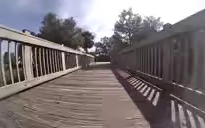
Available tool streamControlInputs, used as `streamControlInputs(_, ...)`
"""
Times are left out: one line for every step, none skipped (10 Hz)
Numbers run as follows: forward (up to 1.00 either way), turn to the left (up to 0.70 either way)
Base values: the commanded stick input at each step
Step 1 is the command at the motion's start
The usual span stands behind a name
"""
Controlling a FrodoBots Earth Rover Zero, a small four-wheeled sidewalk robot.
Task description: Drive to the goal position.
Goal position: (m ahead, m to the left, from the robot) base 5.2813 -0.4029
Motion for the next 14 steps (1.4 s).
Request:
streamControlInputs(0.85,0.0)
streamControlInputs(0.85,0.0)
streamControlInputs(0.85,0.0)
streamControlInputs(0.85,0.0)
streamControlInputs(0.85,0.0)
streamControlInputs(0.85,0.0)
streamControlInputs(0.85,0.0)
streamControlInputs(0.85,0.0)
streamControlInputs(0.85,0.0)
streamControlInputs(0.85,0.0)
streamControlInputs(0.85,0.0)
streamControlInputs(0.85,0.0)
streamControlInputs(0.85,0.0)
streamControlInputs(0.85,0.0)
